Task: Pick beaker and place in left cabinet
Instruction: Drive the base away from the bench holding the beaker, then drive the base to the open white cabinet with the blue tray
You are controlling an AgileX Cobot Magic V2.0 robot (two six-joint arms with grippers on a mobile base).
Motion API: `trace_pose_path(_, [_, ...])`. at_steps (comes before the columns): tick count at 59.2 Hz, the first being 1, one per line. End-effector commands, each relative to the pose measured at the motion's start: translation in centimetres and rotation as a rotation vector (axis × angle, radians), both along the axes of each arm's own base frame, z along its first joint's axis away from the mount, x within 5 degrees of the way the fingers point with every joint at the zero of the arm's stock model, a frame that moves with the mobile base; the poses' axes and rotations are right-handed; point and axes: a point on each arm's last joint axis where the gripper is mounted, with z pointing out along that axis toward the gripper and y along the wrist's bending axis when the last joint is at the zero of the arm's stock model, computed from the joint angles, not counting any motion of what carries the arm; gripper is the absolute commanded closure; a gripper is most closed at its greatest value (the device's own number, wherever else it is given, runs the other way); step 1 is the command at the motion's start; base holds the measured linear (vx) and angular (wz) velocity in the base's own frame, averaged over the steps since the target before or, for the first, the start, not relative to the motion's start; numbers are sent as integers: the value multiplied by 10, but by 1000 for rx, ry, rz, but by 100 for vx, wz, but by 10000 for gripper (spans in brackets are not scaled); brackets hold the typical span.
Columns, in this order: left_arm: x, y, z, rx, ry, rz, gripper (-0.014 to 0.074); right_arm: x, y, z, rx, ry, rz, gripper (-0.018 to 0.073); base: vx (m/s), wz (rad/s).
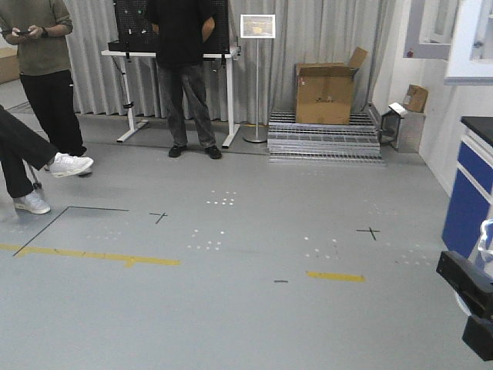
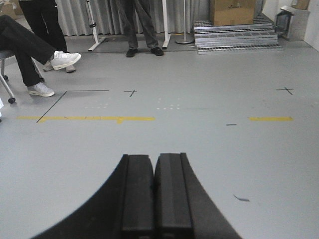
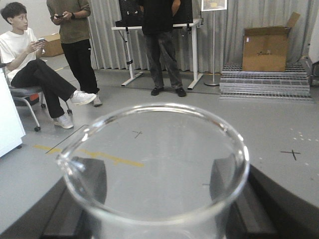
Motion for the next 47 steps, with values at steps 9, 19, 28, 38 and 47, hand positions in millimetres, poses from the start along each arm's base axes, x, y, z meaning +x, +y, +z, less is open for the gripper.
trace_pose_path(9, [0, -1, 12, -11, -103, -14, 593, -2, 1, 13, 0, -49, 17, 563, 77, 11])
trace_pose_path(19, [0, -1, 12, -11, -103, -14, 593, -2, 1, 13, 0, -49, 17, 563, 77, 8])
trace_pose_path(28, [0, -1, 12, -11, -103, -14, 593, -2, 1, 13, -1, -49, 17, 563, 77, 1])
trace_pose_path(38, [0, -1, 12, -11, -103, -14, 593, -2, 1, 13, -1, -49, 17, 563, 76, -7])
trace_pose_path(47, [0, -1, 12, -11, -103, -14, 593, -2, 1, 13, -1, -49, 17, 563, 75, -10])
